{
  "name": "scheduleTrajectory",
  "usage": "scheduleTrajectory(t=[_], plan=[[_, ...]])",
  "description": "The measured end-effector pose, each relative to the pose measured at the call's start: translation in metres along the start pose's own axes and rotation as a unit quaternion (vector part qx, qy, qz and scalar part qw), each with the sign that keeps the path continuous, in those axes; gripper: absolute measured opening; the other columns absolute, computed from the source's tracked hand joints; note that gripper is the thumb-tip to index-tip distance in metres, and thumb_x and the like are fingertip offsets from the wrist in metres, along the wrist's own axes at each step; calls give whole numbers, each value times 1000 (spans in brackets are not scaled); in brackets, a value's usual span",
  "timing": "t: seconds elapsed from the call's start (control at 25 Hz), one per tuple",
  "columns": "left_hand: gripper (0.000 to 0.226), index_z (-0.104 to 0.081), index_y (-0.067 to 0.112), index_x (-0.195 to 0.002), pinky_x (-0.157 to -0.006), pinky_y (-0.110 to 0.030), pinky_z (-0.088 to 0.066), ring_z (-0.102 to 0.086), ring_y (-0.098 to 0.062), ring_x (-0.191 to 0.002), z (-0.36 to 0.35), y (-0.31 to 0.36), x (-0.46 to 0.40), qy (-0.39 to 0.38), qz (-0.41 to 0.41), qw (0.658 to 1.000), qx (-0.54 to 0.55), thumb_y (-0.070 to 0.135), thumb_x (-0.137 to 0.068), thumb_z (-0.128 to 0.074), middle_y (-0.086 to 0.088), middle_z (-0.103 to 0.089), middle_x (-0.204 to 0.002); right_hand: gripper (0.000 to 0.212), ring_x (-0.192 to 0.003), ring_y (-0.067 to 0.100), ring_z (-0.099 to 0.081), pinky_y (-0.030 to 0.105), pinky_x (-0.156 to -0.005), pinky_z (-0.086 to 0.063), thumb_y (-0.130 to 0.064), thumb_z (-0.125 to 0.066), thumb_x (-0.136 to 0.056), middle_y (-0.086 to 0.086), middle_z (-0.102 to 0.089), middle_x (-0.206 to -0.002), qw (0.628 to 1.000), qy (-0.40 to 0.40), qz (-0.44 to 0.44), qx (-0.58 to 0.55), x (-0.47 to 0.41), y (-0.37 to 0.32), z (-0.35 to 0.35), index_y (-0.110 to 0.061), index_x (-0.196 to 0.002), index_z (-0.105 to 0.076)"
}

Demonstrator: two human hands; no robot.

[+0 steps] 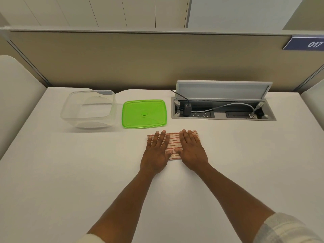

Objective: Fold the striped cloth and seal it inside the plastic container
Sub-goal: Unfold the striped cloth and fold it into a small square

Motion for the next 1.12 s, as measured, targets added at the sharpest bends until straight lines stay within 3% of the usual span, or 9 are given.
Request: scheduleTrajectory(t=[0.32, 0.48, 0.6, 0.72, 0.88, 1.12], plan=[[69, -7, 24, -157, -122, -45, 4, 6, -23, -152, 8, 4, -5, -33, 12, 998, 45, 54, -99, -29, -2, 0, -166, 68, -150, 25, -6, 36, -119, 5, -46, -35, -99, 9, -13, -162, 1000, 15, 18, -20, 2, 15, 13, -12, -153, -11], [66, -16, 21, -156, -123, -48, -5, -5, -23, -152, 32, -3, 2, 36, 74, 994, 75, 47, -99, -37, -3, -9, -165, 68, -146, 26, -20, 40, -119, -9, -39, -49, -96, 6, -22, -160, 988, 66, -60, -124, 6, 29, 29, -16, -152, -17], [60, -33, 13, -148, -109, -47, -33, -37, -30, -137, 46, -31, 20, 105, 231, 961, 107, 38, -95, -49, -9, -34, -154, 70, -135, 29, -39, 45, -111, -35, -35, -58, -92, 8, -36, -152, 956, 78, -183, -218, 12, 53, 29, -16, -149, -22], [51, -40, 12, -136, -93, -47, -41, -50, -32, -118, 42, -47, 37, 78, 344, 928, 118, 38, -93, -52, -11, -48, -132, 64, -120, 28, -50, 45, -97, -48, -35, -61, -90, 9, -50, -136, 942, 62, -233, -233, 18, 64, 28, -15, -142, -30], [42, -49, 9, -123, -94, -48, -42, -56, -36, -113, 35, -52, 33, 27, 387, 905, 174, 38, -93, -54, -13, -50, -123, 56, -111, 28, -57, 41, -88, -53, -30, -66, -87, 11, -55, -126, 927, 35, -264, -266, 9, 64, 28, -12, -133, -40], [45, -53, 11, -122, -99, -47, -44, -57, -36, -118, 24, -67, 22, -15, 428, 859, 282, 37, -87, -63, -12, -59, -125, 62, -109, 32, -60, 36, -81, -52, -28, -72, -84, 13, -57, -126, 899, 1, -315, -303, 9, 71, 25, -8, -133, -40]])
Point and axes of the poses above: each hand's wrist, its own x-axis away from the middle knuckle, its own z-axis out of the back of the hand, y = z × x, the point moved 9 cm from there along -x, towards the middle knuckle
